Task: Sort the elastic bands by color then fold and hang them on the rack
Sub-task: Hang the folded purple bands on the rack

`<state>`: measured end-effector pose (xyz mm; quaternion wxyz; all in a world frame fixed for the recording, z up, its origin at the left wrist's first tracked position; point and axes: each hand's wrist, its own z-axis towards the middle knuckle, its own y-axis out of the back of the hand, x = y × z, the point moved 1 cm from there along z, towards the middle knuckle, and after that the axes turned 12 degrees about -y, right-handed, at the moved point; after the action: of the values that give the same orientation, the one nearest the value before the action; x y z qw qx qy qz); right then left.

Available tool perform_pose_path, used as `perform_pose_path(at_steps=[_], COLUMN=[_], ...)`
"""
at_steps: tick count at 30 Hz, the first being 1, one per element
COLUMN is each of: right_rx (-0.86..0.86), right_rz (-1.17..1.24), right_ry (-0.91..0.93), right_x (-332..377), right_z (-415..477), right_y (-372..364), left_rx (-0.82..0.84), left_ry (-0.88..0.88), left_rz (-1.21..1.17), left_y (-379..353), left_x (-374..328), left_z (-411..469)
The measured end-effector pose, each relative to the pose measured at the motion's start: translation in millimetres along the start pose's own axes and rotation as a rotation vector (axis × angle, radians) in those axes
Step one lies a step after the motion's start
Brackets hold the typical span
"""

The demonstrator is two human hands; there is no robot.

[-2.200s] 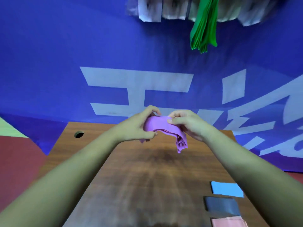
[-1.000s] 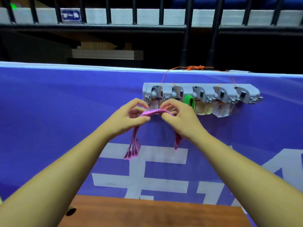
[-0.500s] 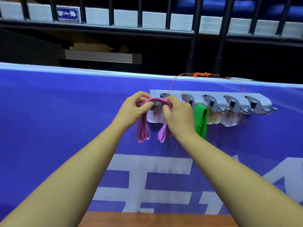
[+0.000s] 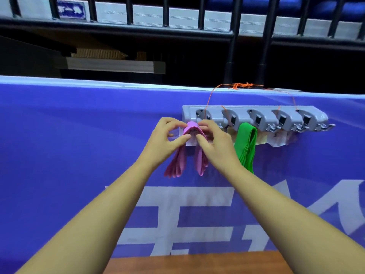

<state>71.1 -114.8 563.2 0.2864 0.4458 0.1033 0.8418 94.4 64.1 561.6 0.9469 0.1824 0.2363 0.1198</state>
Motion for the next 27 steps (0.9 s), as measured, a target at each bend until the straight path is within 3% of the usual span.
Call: perform_pose_path(at_steps=[10, 27], right_rx=[-0.071, -0.109], right_rz=[0.053, 0.061], right_ry=[-0.015, 0.003], right_x=[-4.1, 0.1], right_z=[-0.3, -15.6], right_y=[-7.6, -6.4], left_rx=[-0.067, -0.105], left_ry=[-0.041, 0.067], left_rz=[-0.074, -0.144], left_y=[-8.2, -10.9], left_x=[-8.4, -21.9], left_z=[-6.7, -10.5])
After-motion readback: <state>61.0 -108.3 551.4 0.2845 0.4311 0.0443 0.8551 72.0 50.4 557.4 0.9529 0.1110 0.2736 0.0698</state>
